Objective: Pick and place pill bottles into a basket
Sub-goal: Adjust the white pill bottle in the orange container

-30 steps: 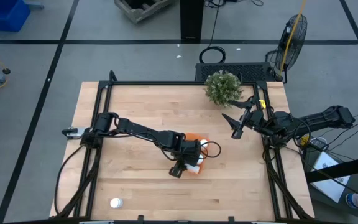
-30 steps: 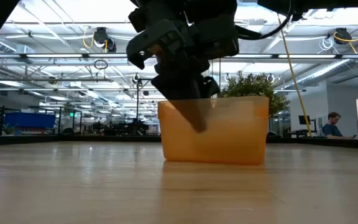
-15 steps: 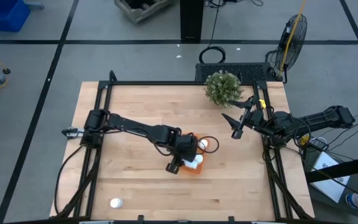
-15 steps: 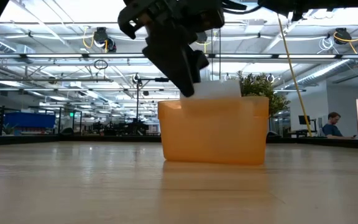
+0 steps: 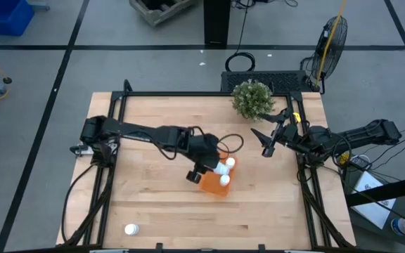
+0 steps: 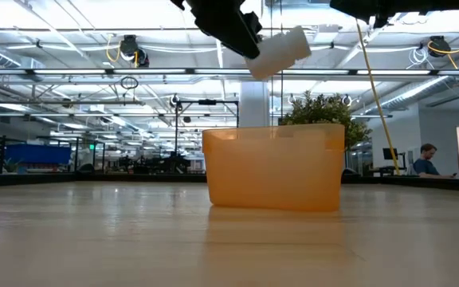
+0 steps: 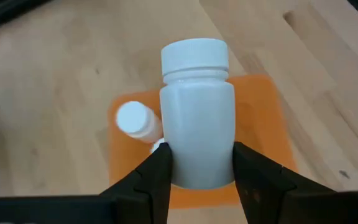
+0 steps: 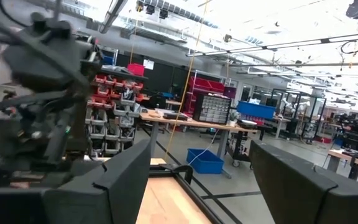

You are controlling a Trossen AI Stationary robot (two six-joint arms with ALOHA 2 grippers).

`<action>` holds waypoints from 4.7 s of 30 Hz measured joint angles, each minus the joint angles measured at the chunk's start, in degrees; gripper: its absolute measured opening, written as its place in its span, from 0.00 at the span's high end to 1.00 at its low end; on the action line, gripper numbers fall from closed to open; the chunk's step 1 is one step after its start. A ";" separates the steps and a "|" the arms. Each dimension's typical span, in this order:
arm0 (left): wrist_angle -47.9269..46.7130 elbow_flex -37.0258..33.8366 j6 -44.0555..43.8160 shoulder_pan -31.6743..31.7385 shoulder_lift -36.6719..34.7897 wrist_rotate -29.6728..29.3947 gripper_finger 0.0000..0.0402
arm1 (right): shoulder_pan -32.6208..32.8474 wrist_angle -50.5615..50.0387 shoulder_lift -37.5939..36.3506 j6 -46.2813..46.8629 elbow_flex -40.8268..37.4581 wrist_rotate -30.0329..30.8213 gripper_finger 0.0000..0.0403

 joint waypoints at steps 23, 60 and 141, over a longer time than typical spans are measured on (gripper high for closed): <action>74.31 -34.85 -7.95 17.87 -13.83 22.03 0.65 | -0.87 -1.98 2.13 5.17 0.03 -0.22 0.34; 76.00 -36.92 -9.79 19.47 -13.81 21.50 0.67 | -4.70 24.98 34.97 9.25 10.31 -15.34 0.34; 75.13 -36.89 -21.43 23.64 -16.98 16.02 0.09 | -2.60 28.05 54.66 26.59 1.84 -21.60 0.62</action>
